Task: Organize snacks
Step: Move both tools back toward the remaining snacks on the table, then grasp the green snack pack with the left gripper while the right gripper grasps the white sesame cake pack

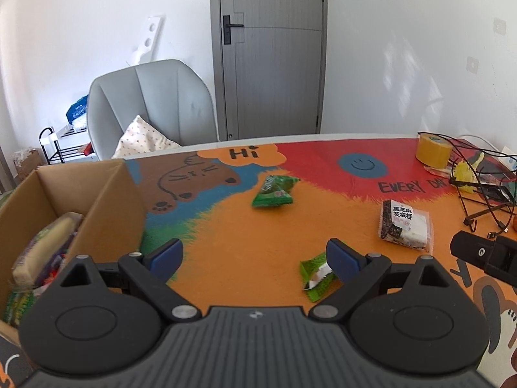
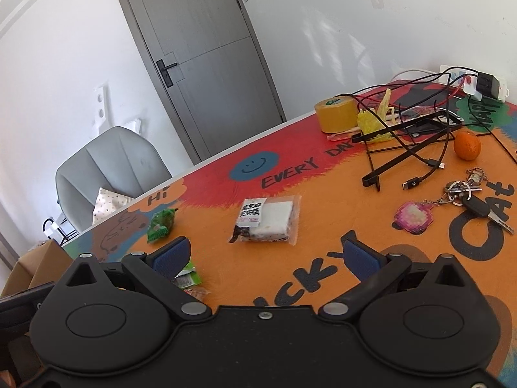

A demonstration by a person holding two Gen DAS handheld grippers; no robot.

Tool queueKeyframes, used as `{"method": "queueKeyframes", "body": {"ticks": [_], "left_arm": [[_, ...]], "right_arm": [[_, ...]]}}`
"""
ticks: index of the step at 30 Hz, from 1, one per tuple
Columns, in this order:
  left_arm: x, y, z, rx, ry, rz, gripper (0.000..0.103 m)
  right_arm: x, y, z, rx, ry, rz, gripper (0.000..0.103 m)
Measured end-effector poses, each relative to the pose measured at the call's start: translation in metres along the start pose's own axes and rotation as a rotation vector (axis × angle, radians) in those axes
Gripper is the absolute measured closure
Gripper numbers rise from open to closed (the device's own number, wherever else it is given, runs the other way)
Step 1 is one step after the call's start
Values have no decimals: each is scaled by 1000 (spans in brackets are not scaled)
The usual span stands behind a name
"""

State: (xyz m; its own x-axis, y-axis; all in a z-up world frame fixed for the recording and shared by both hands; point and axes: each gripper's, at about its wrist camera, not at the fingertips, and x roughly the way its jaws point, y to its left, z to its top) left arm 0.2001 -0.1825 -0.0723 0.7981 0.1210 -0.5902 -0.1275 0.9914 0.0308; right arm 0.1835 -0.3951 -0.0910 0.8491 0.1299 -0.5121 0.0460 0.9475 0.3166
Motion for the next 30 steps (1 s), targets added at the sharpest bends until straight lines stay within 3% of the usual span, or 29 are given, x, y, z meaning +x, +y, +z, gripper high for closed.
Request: {"method": "queueKeyframes", "body": {"ticks": [13,17,19,20,21,22,23,30], "left_arm": [[52,-36,-6,33,111,-7,8],[66,-39,-6,2,149,-21,9],[73,-39,-7,-12,180,-33,15],[75,-38,-8,-22,192,-43,32],[76,-38,-8,-28,191,-55,39],[75,-38,-8,-20,176,-48,59],[76,-38,-7,-17,177,-39,64],[82,-23,2,-57,165,-36,67]], "right_arm": [[35,-24,6,46,55,-18,1],[44,-25,9,38,69,-17,1],[50,-24,10,35,76,-16,1],[52,-24,11,35,81,-14,1],[56,-24,11,32,85,-14,1],[58,-23,12,31,88,-14,1],[60,-23,12,30,91,-14,1],[75,-11,14,9,112,-7,1]]}}
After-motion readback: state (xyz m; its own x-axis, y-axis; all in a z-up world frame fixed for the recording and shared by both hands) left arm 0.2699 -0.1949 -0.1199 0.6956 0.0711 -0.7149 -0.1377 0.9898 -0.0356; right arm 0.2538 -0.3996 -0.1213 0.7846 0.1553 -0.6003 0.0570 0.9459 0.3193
